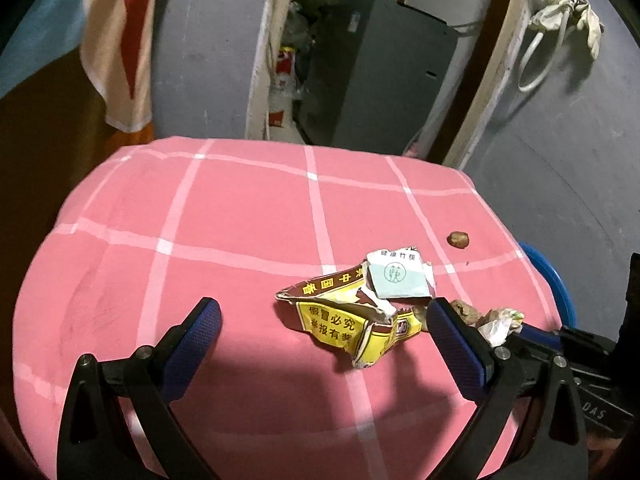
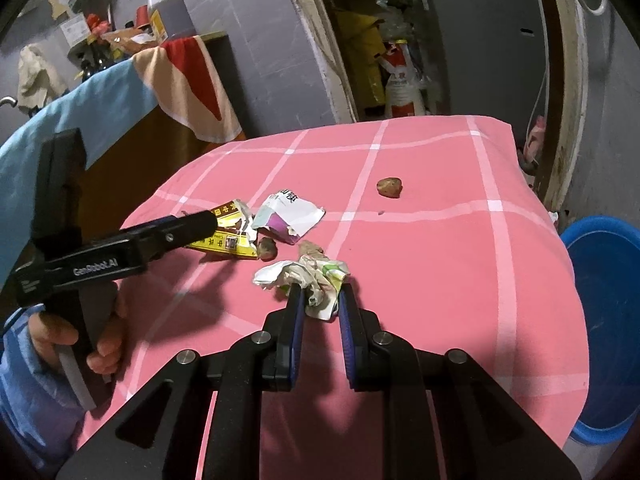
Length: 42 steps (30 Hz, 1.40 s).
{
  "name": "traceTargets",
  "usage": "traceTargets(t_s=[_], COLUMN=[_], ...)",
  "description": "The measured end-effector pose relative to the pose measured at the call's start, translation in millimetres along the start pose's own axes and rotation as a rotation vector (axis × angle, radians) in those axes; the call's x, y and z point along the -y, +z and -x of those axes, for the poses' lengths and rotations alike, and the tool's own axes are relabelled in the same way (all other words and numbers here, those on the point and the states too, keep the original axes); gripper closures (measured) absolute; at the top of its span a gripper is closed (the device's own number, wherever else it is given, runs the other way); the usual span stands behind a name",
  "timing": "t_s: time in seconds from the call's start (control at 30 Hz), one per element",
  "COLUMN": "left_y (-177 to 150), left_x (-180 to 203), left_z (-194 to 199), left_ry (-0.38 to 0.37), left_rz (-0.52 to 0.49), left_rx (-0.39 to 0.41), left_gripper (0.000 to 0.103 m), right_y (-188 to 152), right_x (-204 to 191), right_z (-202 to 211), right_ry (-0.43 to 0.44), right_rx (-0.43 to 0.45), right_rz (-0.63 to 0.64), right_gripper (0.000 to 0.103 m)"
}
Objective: Collect trash
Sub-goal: 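Grasp the crumpled paper scrap with the right tool while the left tool grasps the yellow printed wrapper, then lift both held items and carry them over the blue bucket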
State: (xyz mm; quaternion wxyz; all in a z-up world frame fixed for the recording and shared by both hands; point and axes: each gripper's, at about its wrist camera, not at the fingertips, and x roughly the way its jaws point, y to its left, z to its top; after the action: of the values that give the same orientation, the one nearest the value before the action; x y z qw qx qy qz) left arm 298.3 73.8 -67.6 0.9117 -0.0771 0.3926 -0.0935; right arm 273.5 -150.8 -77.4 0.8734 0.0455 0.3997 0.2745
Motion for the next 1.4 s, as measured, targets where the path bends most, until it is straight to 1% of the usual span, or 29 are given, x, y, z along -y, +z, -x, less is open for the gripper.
traceTargets(t_s=[0.07,0.1,0.13,0.17,0.23,0.27,0.3,0.33,0.57,0.7,0.9,1.1,1.23,1.4], left_y=[0,0,0,-1,-2,-2,-3,-3,-10,-16,-32,-47,-55,-61], left_x=[1,1,2,3,6,7,9,11,16,19,25,36,39,44], left_z=[-1,-1,-2,-3,-5,-6,-6,-7,0,8,28,55,68,81], left_ry=[-0.012,-0.019,-0.024,-0.026,-0.024,-0.02,-0.02,-0.019,-0.019,-0.019,-0.025,-0.024,-0.025,-0.007], left_rz=[-0.003,-0.007,-0.013,-0.02,-0.033,-0.041,-0.05,-0.055,-0.057,-0.038,0.002,0.062,0.108,0.12], left_rx=[-0.004,-0.006,-0.01,-0.017,-0.034,-0.039,-0.041,-0.042,-0.037,-0.021,0.003,0.059,0.071,0.078], left_gripper=[0.005,0.008,0.015,0.019,0.033,0.036,0.041,0.043,0.046,0.046,0.046,0.046,0.046,0.046], right_y=[-1,-1,-1,-1,-2,-2,-2,-2,-4,-7,-14,-22,-28,-35], right_x=[2,2,2,2,3,3,3,3,2,-1,-8,-10,-12,-15], right_z=[0,0,0,0,0,0,0,0,4,8,17,33,41,51], right_ry=[0.002,0.004,0.006,0.006,0.008,0.007,0.008,0.008,0.015,0.014,0.01,0.033,0.039,0.041], right_rx=[0.003,0.003,0.003,0.003,0.004,0.003,0.003,0.003,0.006,0.017,0.039,0.083,0.089,0.097], right_rz=[-0.005,-0.008,-0.01,-0.011,-0.011,-0.011,-0.011,-0.013,-0.017,-0.005,0.023,0.009,0.008,0.009], right_gripper=[0.088,0.088,0.088,0.088,0.088,0.088,0.088,0.088,0.088,0.088,0.088,0.088,0.089,0.092])
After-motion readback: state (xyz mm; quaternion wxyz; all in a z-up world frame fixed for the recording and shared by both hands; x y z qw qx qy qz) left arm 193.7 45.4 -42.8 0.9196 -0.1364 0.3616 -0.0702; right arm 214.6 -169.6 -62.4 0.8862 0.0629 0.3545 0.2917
